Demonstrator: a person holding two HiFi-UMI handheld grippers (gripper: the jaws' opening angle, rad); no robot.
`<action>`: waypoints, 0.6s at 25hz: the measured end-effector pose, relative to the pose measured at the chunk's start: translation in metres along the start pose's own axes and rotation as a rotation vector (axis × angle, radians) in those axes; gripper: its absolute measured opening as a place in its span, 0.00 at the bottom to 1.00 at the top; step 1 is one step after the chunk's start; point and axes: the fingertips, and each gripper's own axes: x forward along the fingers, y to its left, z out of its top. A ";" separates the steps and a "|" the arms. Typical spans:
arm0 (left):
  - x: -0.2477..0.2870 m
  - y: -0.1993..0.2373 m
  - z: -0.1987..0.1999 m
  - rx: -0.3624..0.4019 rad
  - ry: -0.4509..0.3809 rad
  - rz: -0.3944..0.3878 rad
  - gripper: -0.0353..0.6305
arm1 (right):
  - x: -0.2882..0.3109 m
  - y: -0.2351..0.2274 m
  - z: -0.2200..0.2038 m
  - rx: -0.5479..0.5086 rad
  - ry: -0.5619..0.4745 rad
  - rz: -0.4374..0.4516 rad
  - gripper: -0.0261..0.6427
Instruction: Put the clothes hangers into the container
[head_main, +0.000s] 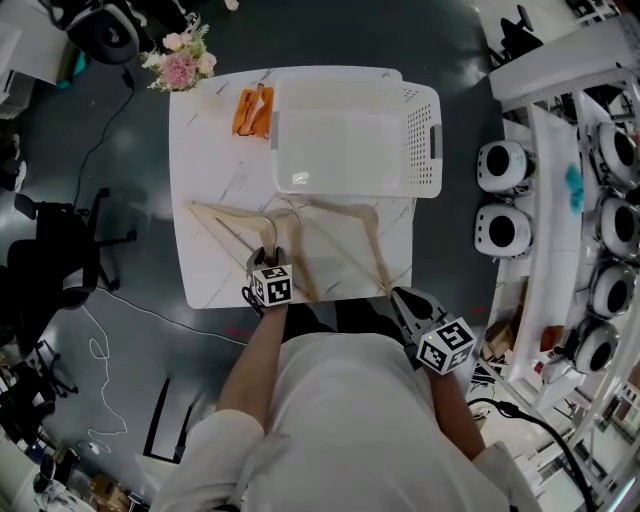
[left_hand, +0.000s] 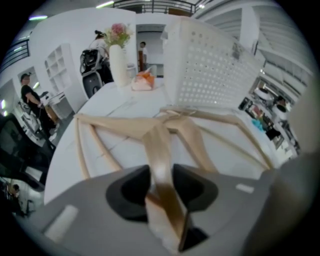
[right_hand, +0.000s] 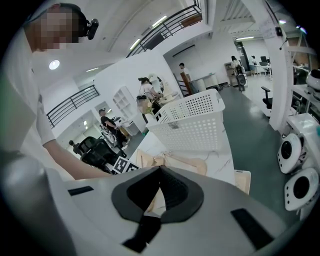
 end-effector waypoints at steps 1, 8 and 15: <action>-0.001 0.000 -0.001 -0.012 0.005 0.001 0.26 | 0.000 -0.002 0.001 0.000 -0.001 0.000 0.04; -0.014 0.009 0.002 -0.082 -0.007 -0.014 0.23 | 0.003 -0.009 0.007 -0.004 -0.008 0.007 0.04; -0.064 0.025 0.027 -0.109 -0.103 -0.046 0.23 | 0.014 -0.007 0.016 -0.019 -0.030 0.038 0.04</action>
